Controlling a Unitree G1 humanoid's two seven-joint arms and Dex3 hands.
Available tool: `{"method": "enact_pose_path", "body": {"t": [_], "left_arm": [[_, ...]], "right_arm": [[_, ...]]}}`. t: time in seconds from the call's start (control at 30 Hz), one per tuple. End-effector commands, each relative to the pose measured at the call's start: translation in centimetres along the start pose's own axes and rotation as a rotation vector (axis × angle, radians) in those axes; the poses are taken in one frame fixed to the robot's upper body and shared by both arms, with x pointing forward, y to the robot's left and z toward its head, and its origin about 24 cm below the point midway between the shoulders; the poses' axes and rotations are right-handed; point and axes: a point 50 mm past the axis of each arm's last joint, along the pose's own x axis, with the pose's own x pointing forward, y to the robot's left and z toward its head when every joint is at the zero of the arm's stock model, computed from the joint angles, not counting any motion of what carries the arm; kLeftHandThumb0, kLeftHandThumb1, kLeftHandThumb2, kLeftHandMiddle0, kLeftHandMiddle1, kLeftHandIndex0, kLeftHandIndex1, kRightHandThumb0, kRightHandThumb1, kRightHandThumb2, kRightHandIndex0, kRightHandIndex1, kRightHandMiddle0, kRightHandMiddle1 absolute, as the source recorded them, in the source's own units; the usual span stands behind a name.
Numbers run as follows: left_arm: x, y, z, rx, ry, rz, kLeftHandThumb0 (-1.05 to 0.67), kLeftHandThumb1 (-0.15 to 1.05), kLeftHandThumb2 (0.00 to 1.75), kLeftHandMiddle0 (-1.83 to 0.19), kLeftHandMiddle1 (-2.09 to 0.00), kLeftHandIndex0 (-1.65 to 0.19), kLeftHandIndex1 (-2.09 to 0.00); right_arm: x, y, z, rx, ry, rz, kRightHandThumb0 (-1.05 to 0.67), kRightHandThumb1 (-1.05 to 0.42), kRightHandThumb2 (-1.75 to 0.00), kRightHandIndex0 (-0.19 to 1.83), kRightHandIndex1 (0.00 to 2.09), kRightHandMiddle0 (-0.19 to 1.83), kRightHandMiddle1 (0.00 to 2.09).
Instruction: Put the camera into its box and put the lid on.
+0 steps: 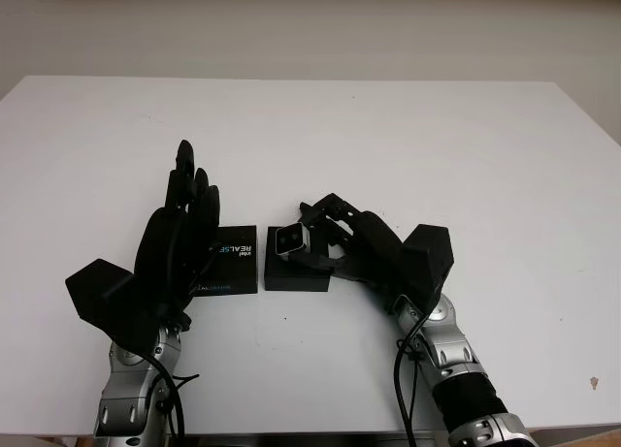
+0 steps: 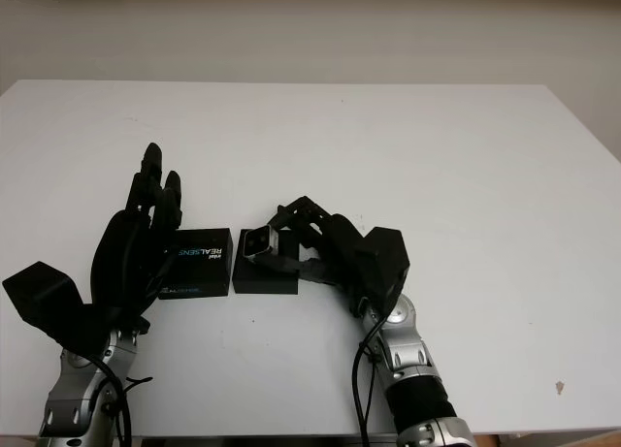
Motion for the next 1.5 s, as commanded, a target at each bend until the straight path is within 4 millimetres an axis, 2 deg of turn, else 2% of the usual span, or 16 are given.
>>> {"method": "enact_pose_path", "body": {"t": [0.0, 0.47, 0.9, 1.47], "left_arm": [[-0.1, -0.2, 0.2, -0.003, -0.015, -0.004, -0.75, 1.05, 0.51, 0.19, 0.0, 0.19, 0.0], [-0.1, 0.0, 0.2, 0.002, -0.007, -0.007, -0.76, 1.05, 0.52, 0.19, 0.0, 0.19, 0.0], [-0.4, 0.2, 0.4, 0.009, -0.008, -0.014, -0.75, 1.05, 0.5, 0.19, 0.0, 0.19, 0.0], [-0.4, 0.4, 0.5, 0.012, -0.009, -0.02, -0.75, 1.05, 0.5, 0.19, 0.0, 0.19, 0.0]], "right_arm": [[-0.1, 0.2, 0.0, -0.019, -0.01, 0.0, -0.39, -0.89, -0.05, 0.23, 0.06, 0.32, 1.74], [-0.2, 1.0, 0.3, -0.111, -0.06, -0.032, -0.42, -0.88, -0.05, 0.25, 0.06, 0.34, 1.73], [-0.8, 1.7, 0.4, -0.277, -0.086, -0.075, -0.4, -0.89, -0.06, 0.25, 0.06, 0.34, 1.71], [-0.9, 0.5, 0.4, -0.253, -0.077, -0.114, -0.41, -0.89, -0.05, 0.24, 0.05, 0.35, 1.75]]}}
